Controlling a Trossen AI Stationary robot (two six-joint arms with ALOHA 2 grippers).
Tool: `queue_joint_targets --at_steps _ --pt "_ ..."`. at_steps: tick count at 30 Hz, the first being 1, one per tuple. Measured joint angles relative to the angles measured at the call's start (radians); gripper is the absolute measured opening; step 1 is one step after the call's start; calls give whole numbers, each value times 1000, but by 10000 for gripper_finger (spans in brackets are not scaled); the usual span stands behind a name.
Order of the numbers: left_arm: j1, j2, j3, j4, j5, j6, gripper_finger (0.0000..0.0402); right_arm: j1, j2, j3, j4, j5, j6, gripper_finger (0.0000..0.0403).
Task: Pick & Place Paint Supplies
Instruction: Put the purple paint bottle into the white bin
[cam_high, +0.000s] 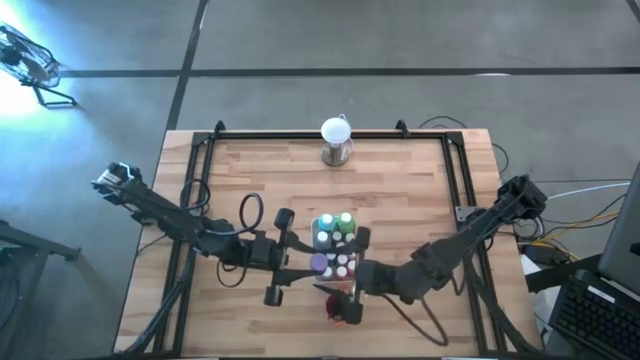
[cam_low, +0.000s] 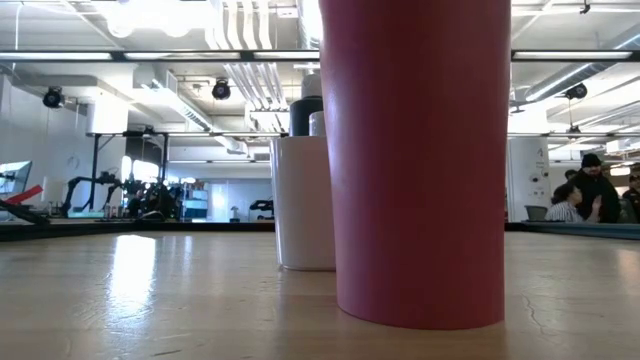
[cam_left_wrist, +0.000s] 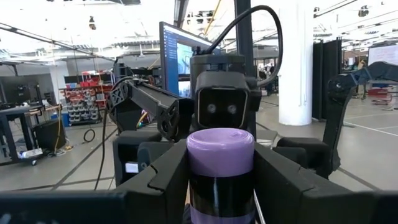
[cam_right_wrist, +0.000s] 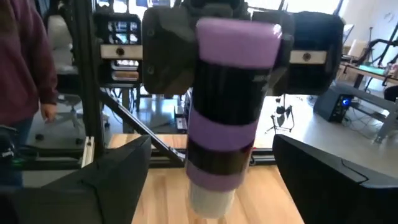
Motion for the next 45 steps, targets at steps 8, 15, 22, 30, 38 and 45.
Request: queue_joint_targets --at_steps 8,15,22,30,38,45 --pt "0 0 0 -1 0 1 158 -26 6 1 15 -3 7 288" --pt "0 0 0 -4 -1 3 158 -33 6 0 16 -10 2 251" --pt "2 0 0 -45 -1 0 158 -32 6 -1 24 -11 6 231" --pt "4 0 -15 -56 0 -3 158 -33 5 -1 26 -12 3 260" --pt "4 0 -15 -59 0 -3 158 -33 5 -1 23 -12 1 261" --pt "5 0 -15 -58 -1 -3 158 -33 5 0 23 -14 -13 217"
